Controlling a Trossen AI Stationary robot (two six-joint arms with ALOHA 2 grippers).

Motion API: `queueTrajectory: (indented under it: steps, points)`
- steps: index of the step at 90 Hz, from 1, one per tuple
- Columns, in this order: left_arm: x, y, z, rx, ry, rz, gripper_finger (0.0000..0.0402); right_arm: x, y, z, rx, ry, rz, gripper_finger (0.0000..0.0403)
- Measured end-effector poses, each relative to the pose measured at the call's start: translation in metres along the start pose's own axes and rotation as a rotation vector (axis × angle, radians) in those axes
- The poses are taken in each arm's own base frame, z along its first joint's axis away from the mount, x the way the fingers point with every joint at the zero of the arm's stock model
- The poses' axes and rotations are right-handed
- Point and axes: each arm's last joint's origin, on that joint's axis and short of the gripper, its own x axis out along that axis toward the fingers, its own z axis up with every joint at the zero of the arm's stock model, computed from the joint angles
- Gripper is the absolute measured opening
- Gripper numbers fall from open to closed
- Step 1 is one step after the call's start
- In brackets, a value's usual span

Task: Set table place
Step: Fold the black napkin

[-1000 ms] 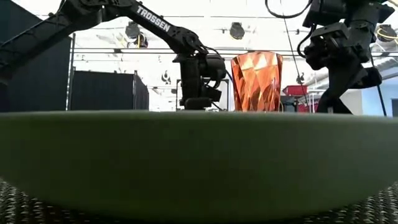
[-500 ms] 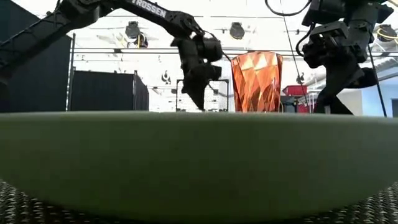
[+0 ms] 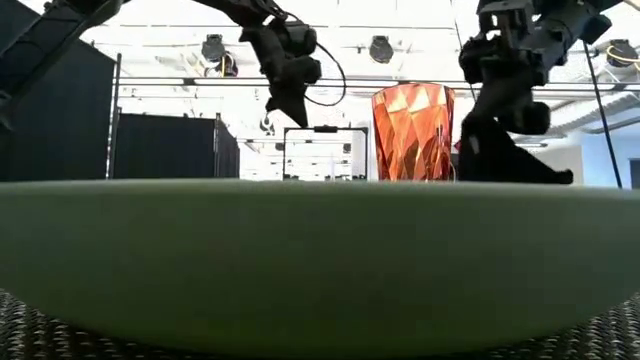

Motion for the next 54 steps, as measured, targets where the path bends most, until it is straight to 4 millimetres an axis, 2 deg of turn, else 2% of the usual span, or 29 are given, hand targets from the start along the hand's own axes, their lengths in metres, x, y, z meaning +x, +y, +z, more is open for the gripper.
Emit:
queueTrajectory:
  steps: [17,28,42,54]
  points:
    - [-0.003,0.005,-0.001,-0.009,-0.009,0.006,0.0,0.014,-0.006,0.015,-0.025,-0.012,0.043,0.0]
    - [-0.003,0.004,-0.001,-0.009,-0.01,0.001,0.0,0.022,-0.005,0.033,-0.059,-0.015,0.09,0.0]
    - [-0.009,0.004,-0.003,-0.012,-0.005,0.002,0.0,0.026,0.006,0.072,-0.156,-0.024,0.112,0.0]
    - [-0.035,0.007,-0.007,-0.02,-0.047,0.047,0.0,0.037,0.012,0.109,-0.218,0.038,0.118,0.0]
